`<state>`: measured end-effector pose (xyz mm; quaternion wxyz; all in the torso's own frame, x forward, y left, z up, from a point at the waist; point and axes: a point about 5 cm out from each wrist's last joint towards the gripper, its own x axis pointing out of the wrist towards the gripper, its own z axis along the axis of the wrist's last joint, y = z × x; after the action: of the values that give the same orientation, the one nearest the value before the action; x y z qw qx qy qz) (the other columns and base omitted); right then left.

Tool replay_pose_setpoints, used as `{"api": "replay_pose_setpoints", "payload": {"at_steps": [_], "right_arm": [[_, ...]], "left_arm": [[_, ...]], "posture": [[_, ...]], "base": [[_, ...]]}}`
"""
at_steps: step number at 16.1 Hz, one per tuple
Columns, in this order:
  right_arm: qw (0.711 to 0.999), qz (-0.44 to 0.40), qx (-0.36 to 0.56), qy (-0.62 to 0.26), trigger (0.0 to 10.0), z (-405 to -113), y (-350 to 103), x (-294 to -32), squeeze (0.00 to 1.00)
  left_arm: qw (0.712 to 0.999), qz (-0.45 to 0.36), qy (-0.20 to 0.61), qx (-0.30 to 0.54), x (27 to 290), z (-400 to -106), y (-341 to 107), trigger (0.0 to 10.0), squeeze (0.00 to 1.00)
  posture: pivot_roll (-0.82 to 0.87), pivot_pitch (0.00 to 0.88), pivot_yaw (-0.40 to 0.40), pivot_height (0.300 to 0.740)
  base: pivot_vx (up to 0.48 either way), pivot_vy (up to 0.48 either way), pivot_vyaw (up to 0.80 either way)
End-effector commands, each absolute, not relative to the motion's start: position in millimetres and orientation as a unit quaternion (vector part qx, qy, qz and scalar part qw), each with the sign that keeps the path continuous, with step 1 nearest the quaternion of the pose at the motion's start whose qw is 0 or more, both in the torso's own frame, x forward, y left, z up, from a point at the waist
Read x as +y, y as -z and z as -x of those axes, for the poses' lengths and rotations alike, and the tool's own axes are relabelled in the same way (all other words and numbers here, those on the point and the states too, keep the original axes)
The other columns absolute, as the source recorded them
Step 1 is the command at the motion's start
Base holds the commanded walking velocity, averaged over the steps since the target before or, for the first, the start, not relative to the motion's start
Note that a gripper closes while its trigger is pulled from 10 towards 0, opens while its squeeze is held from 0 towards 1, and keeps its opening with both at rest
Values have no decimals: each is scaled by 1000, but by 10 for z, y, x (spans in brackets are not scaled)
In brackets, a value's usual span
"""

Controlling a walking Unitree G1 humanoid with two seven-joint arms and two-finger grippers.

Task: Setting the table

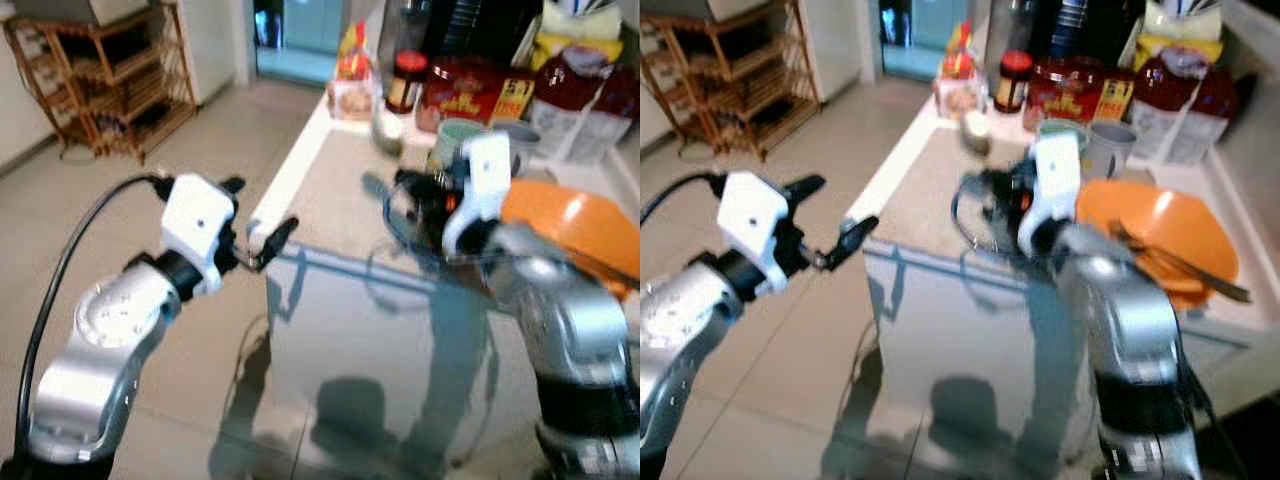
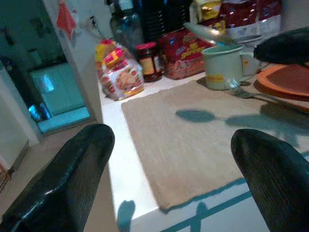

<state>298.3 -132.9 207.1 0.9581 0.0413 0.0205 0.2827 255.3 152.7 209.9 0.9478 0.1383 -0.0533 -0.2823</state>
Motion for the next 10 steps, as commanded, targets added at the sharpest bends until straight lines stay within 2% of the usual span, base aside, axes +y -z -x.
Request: {"api": "replay_pose_setpoints", "payload": {"at_steps": [1, 3, 6, 10], "right_arm": [[943, -44, -7, -329, 10000, -2878, -2192, -1317, 0], [921, -49, -8, -385, 10000, -2709, -2187, -1375, 0], [911, -36, -2, -410, 10000, -2647, -2170, -1424, 0], [892, -16, 15, -451, 10000, -2506, -2135, -1485, 0]], "left_arm": [[942, -150, 292, -63, 1487, -2525, -2115, 10000, 0], [943, -150, 291, -64, 1506, -2515, -2112, 10000, 0], [938, -150, 306, -67, 1505, -2483, -2119, 10000, 0], [914, -152, 372, -51, 1439, -2331, -2042, 10000, 0]], "posture": [[34, 0, -52, 740], [32, 0, -52, 740], [32, 0, -54, 740], [32, 0, -52, 740]], "base": [[0, -480, 0], [0, -480, 0], [0, -480, 0], [0, -480, 0]]}}
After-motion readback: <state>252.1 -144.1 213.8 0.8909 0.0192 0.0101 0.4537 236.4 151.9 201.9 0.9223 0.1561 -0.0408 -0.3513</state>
